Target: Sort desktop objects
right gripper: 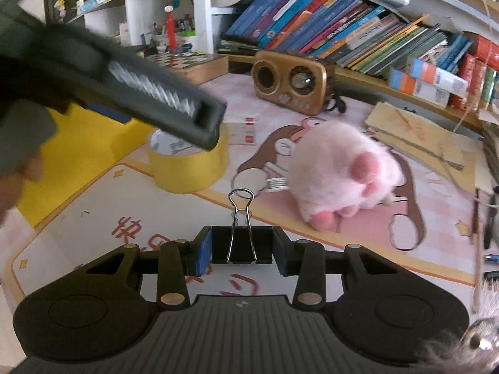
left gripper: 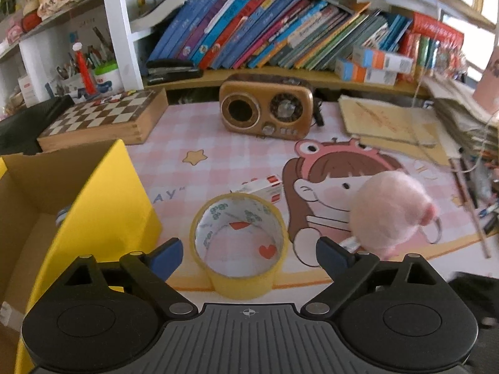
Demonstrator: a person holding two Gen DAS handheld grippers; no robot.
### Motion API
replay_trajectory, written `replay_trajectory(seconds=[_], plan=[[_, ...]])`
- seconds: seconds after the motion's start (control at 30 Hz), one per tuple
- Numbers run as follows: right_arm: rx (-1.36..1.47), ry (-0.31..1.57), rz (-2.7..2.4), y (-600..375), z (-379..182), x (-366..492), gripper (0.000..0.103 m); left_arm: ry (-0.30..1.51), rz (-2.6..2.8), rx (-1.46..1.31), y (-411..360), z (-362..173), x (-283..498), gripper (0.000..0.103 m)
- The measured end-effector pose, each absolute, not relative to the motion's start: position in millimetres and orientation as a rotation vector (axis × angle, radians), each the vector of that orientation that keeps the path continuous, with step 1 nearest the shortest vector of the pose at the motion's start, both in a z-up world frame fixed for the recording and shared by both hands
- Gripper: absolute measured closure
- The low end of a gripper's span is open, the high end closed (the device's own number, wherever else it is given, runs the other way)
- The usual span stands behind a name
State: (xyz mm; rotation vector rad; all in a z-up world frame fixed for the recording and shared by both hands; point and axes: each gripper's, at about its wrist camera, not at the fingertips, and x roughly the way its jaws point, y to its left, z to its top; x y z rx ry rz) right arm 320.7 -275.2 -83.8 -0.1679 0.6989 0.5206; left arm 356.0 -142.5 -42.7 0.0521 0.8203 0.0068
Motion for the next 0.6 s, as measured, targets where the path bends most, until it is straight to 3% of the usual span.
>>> replay_trajectory(seconds=[0.3, 0.37, 0.43, 0.6], plan=[[-0.136, 0.694, 0.489, -303, -70, 314, 0.066, 0.882, 0.059, 0.032, -136, -72, 388, 0.009], [-0.131, 0.696, 0.485, -306, -68, 314, 0.066, 0.883, 0.061, 0.025, -135, -74, 391, 0.011], [-0.126, 0.701, 0.481, -309, -68, 313, 0.066, 0.886, 0.057, 0.013, -134, -77, 392, 0.019], [-0.116, 0.708, 0.469, -314, -68, 310, 0.066, 0.878, 0.054, 0.0, -133, -77, 387, 0.021]])
